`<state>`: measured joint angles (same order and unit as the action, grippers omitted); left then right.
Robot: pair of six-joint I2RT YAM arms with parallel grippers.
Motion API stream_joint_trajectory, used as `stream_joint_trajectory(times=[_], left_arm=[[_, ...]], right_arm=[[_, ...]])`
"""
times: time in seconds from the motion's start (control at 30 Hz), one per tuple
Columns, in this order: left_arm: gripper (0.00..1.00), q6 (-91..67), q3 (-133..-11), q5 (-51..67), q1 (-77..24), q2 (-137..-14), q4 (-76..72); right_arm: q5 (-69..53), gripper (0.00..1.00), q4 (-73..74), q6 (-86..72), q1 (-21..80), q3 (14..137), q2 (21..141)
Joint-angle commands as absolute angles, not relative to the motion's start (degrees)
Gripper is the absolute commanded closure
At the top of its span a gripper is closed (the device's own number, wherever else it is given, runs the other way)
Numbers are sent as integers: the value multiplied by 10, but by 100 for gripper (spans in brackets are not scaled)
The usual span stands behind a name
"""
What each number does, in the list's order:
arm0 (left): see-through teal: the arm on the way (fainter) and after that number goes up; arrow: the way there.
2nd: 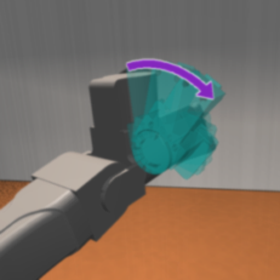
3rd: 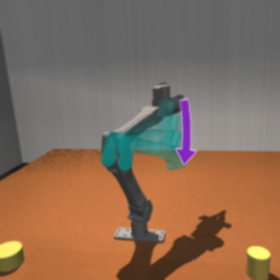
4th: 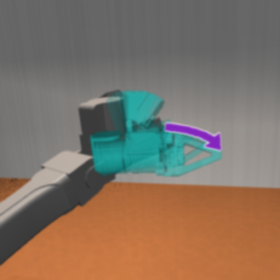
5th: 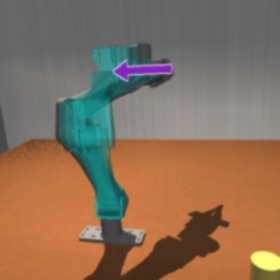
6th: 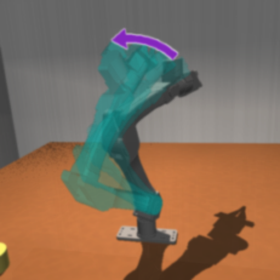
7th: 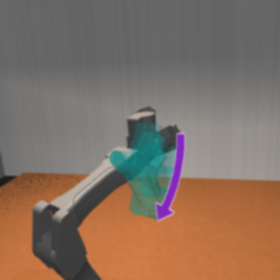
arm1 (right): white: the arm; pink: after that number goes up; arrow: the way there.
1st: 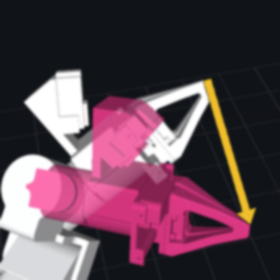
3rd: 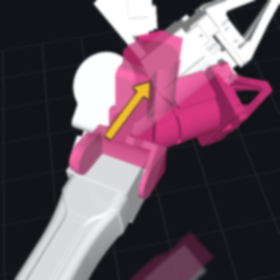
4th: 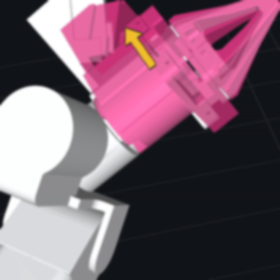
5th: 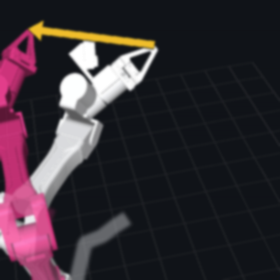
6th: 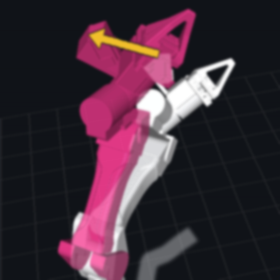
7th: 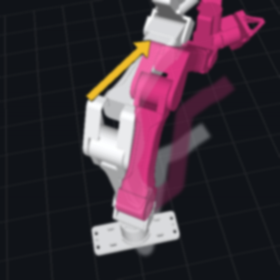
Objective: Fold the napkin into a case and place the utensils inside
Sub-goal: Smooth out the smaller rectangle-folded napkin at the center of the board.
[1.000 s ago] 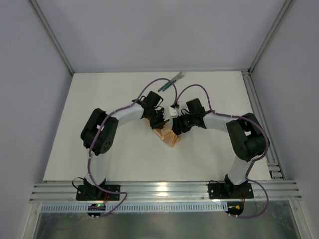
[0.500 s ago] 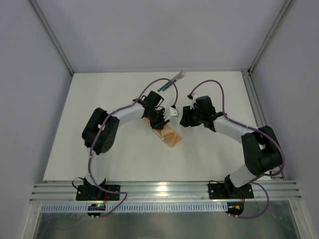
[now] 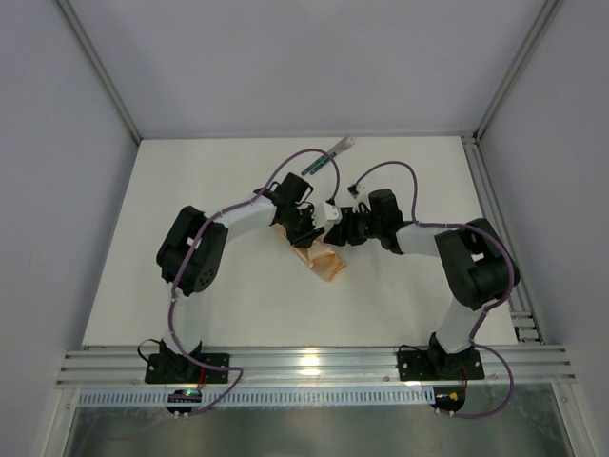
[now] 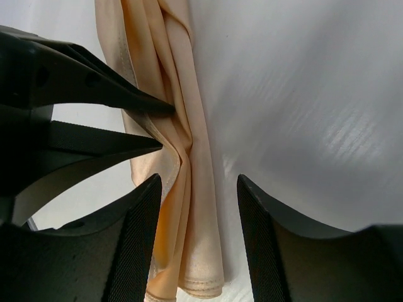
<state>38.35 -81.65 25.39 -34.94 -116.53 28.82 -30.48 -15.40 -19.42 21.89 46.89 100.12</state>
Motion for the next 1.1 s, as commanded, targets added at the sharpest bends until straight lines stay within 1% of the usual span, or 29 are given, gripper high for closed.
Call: stream_joint_trajectory(times=[0.0, 0.23, 0.33, 0.37, 0.4, 0.5, 0.63, 0.73, 0.77, 0.83, 0.87, 0.93, 0.97, 1.03, 1.07], left_arm=[[64, 366, -837, 241, -355, -1172, 255], [62, 340, -838, 203, -355, -1180, 220], [60, 335, -839, 202, -355, -1180, 218], [60, 334, -840, 201, -356, -1180, 217], [59, 331, -841, 200, -356, -1181, 217], [57, 323, -845, 195, -355, -1181, 216], [53, 299, -859, 196, -356, -1181, 221], [49, 284, -873, 212, -353, -1175, 228], [48, 273, -878, 215, -352, -1173, 241], [46, 258, -896, 229, -347, -1165, 257], [45, 239, -901, 234, -345, -1159, 270], [44, 221, -906, 249, -334, -1148, 285], [44, 210, -904, 257, -317, -1132, 292], [44, 171, -897, 251, -293, -1117, 292], [43, 158, -890, 226, -267, -1110, 292]], right_arm=[[-351, 44, -216, -199, 223, 460, 1012], [-354, 46, -211, -187, 223, 436, 1048], [-353, 49, -220, -192, 222, 419, 1048], [-352, 51, -219, -192, 223, 417, 1048], [-352, 55, -216, -192, 223, 417, 1049], [-351, 58, -208, -197, 223, 418, 1053], [-340, 68, -197, -202, 223, 421, 1061], [-330, 73, -187, -206, 223, 424, 1069], [-328, 77, -185, -206, 222, 423, 1070], [-323, 79, -184, -206, 223, 421, 1072], [-323, 83, -183, -204, 223, 420, 1073], [-325, 87, -180, -200, 223, 423, 1073], [-328, 91, -175, -199, 222, 424, 1074], [-334, 94, -171, -188, 223, 429, 1073], [-337, 94, -162, -184, 222, 432, 1073]])
